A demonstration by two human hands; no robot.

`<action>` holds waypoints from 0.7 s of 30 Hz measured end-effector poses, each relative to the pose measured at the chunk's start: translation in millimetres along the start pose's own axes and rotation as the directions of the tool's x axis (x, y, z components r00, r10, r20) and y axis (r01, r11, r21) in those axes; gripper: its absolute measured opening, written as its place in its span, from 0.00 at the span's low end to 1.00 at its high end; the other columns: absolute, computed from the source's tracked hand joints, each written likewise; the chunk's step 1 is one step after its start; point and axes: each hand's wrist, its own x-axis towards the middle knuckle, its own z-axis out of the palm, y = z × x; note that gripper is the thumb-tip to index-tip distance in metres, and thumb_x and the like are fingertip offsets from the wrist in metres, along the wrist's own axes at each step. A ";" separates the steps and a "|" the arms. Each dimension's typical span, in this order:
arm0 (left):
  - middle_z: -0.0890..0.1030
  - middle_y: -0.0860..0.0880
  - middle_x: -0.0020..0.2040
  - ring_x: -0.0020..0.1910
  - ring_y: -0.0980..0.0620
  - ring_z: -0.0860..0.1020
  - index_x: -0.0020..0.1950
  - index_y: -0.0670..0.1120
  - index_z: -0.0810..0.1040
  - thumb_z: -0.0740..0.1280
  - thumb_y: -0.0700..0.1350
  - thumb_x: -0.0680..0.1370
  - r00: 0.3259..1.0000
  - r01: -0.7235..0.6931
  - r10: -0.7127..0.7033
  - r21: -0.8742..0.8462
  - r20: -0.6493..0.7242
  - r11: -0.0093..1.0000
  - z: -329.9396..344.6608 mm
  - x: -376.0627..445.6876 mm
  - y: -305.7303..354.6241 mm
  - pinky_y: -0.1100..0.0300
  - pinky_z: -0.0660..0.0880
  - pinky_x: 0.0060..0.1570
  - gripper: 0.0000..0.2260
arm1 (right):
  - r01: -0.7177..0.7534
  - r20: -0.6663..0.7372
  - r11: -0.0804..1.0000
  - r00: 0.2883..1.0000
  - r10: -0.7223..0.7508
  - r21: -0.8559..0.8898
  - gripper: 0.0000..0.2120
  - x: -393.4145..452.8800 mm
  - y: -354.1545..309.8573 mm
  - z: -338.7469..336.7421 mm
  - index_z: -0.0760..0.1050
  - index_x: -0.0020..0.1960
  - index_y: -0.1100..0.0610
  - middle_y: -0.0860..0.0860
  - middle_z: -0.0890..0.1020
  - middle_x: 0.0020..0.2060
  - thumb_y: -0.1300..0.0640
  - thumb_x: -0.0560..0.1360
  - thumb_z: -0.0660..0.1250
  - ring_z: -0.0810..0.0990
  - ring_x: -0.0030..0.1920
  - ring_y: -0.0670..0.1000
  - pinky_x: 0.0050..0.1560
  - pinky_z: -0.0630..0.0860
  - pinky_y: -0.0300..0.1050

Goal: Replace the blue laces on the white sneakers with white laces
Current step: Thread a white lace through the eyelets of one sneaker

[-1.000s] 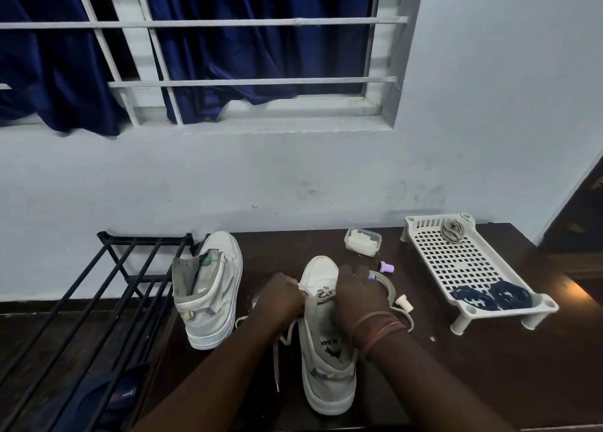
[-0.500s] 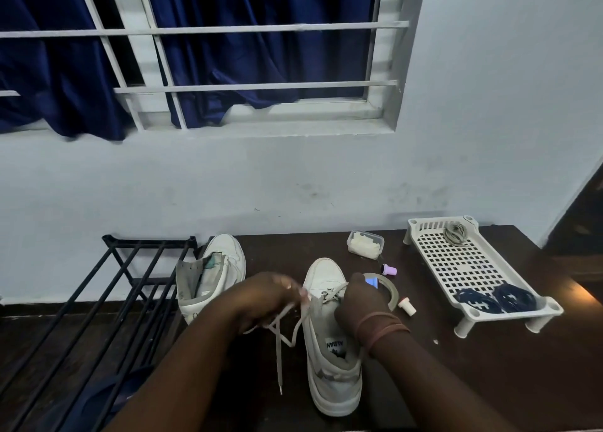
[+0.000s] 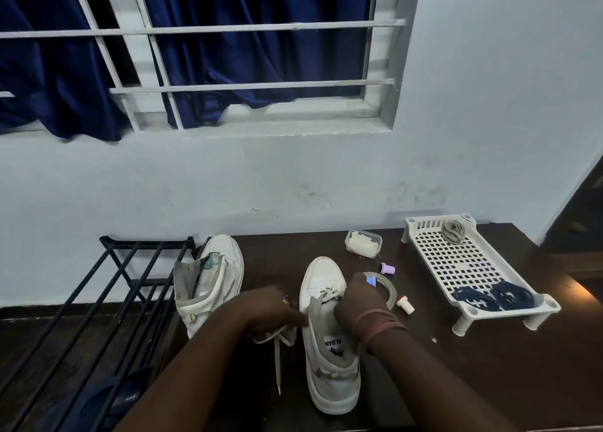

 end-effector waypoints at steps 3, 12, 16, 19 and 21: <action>0.69 0.49 0.27 0.21 0.55 0.61 0.37 0.44 0.75 0.65 0.40 0.78 0.973 -0.190 0.102 -0.464 -0.209 0.865 -12.4 3.3 7.8 0.65 0.56 0.24 0.10 | -0.015 -0.023 1.000 1.000 0.015 -0.009 0.16 -1.8 0.7 -2.4 0.66 0.63 0.63 0.56 0.79 0.56 0.63 0.75 0.61 0.78 0.58 0.54 0.45 0.63 0.38; 0.80 0.46 0.32 0.22 0.54 0.68 0.45 0.44 0.81 0.77 0.47 0.72 0.944 -0.100 -0.053 -0.438 -0.324 0.893 -10.6 16.6 -9.3 0.66 0.63 0.25 0.09 | -0.035 -0.005 0.999 0.999 0.035 -0.022 0.17 0.5 -1.8 0.4 0.66 0.63 0.63 0.56 0.79 0.56 0.63 0.75 0.61 0.79 0.58 0.54 0.45 0.65 0.38; 0.81 0.50 0.31 0.27 0.53 0.72 0.41 0.46 0.86 0.72 0.51 0.77 0.969 -0.107 0.067 -0.160 -0.238 0.981 -11.0 17.5 -14.4 0.62 0.68 0.32 0.10 | -0.035 -0.040 0.994 0.999 0.031 -0.104 0.18 -1.7 -3.0 -5.3 0.65 0.65 0.62 0.55 0.78 0.59 0.62 0.77 0.61 0.77 0.60 0.52 0.45 0.62 0.37; 0.70 0.47 0.30 0.25 0.55 0.61 0.45 0.45 0.84 0.65 0.51 0.83 0.945 -0.313 0.233 -0.417 -0.231 0.853 -25.9 3.2 -6.3 0.64 0.58 0.26 0.13 | -0.034 -0.039 0.990 0.999 0.029 -0.137 0.18 -1.1 -1.7 -6.4 0.66 0.66 0.62 0.54 0.78 0.60 0.61 0.77 0.61 0.78 0.60 0.52 0.45 0.62 0.37; 0.71 0.53 0.26 0.22 0.58 0.62 0.49 0.43 0.84 0.63 0.52 0.83 0.924 -0.360 0.278 -0.353 -0.261 0.864 -36.7 -6.4 -4.8 0.64 0.59 0.25 0.15 | -0.040 -0.031 0.993 0.999 0.037 -0.109 0.18 -0.2 -0.4 -4.7 0.66 0.65 0.62 0.54 0.79 0.59 0.62 0.77 0.61 0.78 0.60 0.52 0.46 0.63 0.37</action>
